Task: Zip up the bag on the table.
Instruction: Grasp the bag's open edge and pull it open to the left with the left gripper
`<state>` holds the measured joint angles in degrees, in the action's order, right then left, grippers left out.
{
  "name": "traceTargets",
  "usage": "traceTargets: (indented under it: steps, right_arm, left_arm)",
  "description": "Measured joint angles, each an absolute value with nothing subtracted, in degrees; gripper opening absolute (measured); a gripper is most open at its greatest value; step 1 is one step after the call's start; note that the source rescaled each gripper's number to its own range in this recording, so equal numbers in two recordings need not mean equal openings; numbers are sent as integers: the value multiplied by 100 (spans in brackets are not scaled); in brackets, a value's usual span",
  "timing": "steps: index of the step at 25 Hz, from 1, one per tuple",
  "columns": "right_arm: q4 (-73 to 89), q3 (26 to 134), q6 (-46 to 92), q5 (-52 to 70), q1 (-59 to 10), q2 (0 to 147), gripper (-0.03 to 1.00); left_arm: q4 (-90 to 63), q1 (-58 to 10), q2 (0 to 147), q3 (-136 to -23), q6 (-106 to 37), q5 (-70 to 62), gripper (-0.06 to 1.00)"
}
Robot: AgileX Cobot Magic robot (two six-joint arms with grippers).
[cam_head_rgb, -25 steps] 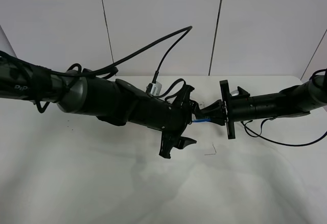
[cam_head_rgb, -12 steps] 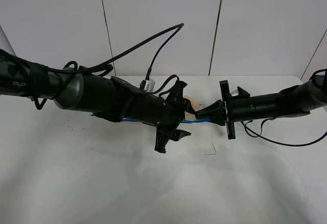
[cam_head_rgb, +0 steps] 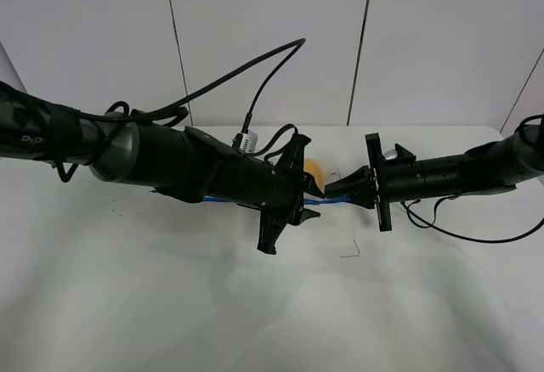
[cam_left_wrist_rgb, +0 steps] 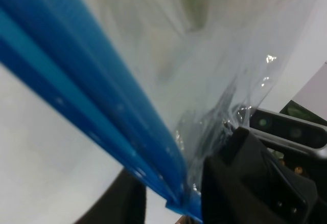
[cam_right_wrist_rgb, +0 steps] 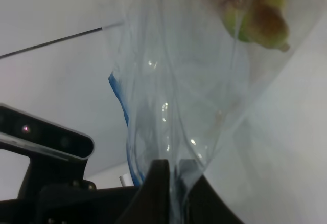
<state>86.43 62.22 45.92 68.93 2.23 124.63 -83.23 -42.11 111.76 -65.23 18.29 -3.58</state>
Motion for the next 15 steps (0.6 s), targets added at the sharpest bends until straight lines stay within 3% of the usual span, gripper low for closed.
traceTargets:
  steps: [4,10,13,15]
  right_arm:
    - [8643,6222,4592,6893,223,12463,0]
    - [8643,6222,4592,6893,223,12463,0]
    - [8636,6222,4592,6889,223,12463,0]
    - [8636,6222,4592,6889,223,12463,0]
  left_arm:
    - [-8323,-4211,11176,-6523,1889,-329,23]
    - [-8323,-4211,11176,-6523,1901,-317,16]
    - [-8323,-4211,11176,-6523,1906,-287,3]
    - [-8323,-4211,11176,-6523,1906,-273,0]
